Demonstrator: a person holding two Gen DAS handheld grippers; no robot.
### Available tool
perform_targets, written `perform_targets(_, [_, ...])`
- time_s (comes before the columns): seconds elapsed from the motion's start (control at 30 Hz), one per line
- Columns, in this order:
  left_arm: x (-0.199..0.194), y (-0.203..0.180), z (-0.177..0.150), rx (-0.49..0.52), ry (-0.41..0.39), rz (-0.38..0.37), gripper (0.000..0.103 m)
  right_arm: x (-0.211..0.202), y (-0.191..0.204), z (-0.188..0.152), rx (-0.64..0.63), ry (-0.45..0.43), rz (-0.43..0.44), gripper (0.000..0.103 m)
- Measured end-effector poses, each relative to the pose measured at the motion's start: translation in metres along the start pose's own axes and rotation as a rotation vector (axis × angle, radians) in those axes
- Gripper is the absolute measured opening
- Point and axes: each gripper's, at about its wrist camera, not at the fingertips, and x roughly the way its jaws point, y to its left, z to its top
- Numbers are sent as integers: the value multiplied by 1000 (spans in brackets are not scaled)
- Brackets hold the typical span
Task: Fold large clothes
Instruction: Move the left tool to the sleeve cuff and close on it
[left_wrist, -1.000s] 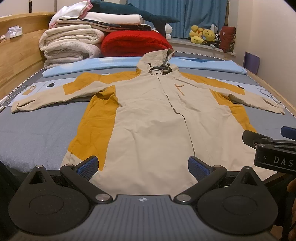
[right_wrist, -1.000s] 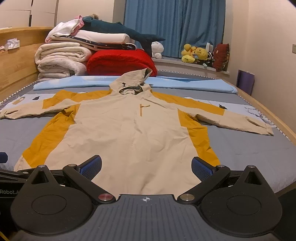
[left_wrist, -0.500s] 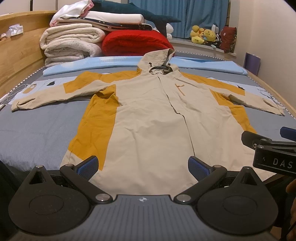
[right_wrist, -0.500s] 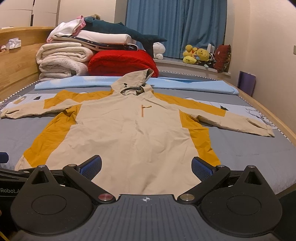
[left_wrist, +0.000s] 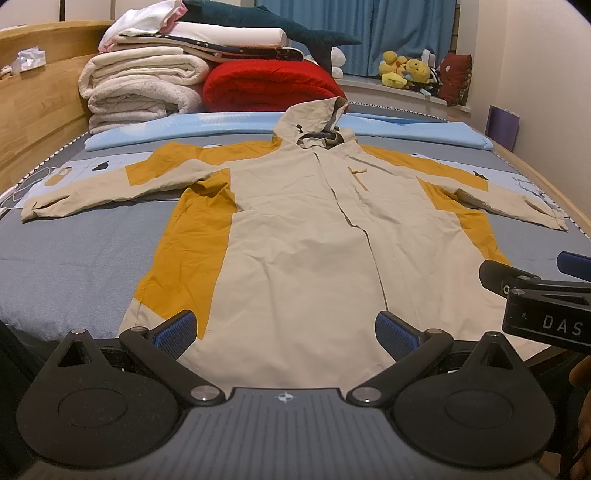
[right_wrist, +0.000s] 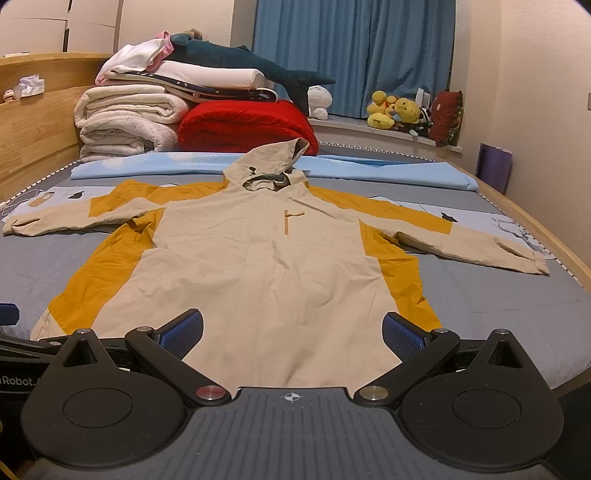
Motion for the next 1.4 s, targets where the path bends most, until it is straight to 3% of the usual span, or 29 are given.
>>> perform_targets(0.13, [-1, -3, 0, 2, -8, -2, 102, 0, 0, 1, 2, -2, 1, 102])
perform_targets(0.23, [-5, -6, 1, 12, -27, -1, 95, -3, 4, 4, 1, -20, -7, 102])
perform_targets(0.47, [-28, -9, 33, 48, -151, -14, 66, -28, -3, 20, 33, -222, -61, 102])
perform_targets(0.57, [-34, -12, 60, 37, -205, -39, 65, -36, -5, 25, 36, -321, -64, 102])
perform_targets(0.7, [-25, -17, 91, 70, -285, -77, 70, -37, -7, 26, -7, -374, -85, 101])
perform_targets(0.9, [11, -17, 128, 145, -314, -106, 72, -36, -14, 39, -66, -364, -104, 101])
perform_targets(1.23, [134, 37, 208, 59, -240, -80, 72, -7, -51, 79, -18, -332, -88, 101])
perform_targets(1.33, [176, 63, 232, 56, -223, -38, 69, 15, -50, 103, -36, -330, -61, 95])
perform_targets(1.4, [201, 84, 241, 51, -220, -17, 65, 34, -48, 122, -32, -339, -35, 83])
